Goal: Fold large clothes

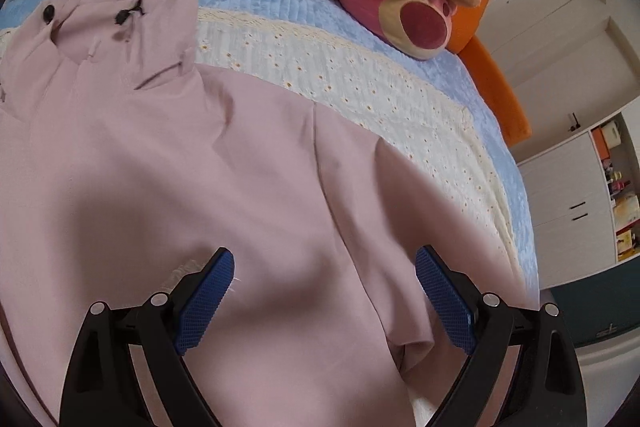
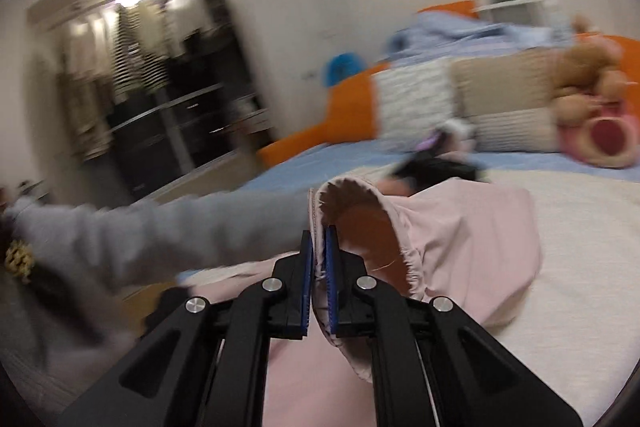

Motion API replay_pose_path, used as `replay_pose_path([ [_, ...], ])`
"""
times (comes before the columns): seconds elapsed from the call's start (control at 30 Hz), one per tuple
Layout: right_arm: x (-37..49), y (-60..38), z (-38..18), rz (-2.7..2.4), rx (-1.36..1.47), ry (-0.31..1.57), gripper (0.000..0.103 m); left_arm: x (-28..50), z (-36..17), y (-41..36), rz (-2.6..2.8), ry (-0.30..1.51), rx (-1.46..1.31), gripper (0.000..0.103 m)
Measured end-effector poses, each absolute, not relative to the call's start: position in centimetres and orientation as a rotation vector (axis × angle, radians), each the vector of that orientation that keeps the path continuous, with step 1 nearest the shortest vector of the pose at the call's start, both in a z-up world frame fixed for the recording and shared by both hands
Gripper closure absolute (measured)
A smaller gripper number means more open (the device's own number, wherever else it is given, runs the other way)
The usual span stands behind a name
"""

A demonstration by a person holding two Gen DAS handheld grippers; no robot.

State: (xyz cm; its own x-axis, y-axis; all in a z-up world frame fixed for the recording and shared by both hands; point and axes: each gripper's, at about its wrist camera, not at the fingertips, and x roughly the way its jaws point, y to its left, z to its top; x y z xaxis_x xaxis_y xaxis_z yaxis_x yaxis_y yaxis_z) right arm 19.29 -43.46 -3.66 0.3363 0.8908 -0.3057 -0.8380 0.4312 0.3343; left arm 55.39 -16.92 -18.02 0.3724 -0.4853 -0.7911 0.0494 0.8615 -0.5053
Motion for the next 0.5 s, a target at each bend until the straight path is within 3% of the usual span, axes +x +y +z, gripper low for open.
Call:
replay_pose_path([
  [0.5, 15.1, -31.1, -15.3, 1.389, -0.011, 0.842, 0.095, 55.0, -19.3, -13.1, -0.498, 1.026, -0.611, 0.01],
])
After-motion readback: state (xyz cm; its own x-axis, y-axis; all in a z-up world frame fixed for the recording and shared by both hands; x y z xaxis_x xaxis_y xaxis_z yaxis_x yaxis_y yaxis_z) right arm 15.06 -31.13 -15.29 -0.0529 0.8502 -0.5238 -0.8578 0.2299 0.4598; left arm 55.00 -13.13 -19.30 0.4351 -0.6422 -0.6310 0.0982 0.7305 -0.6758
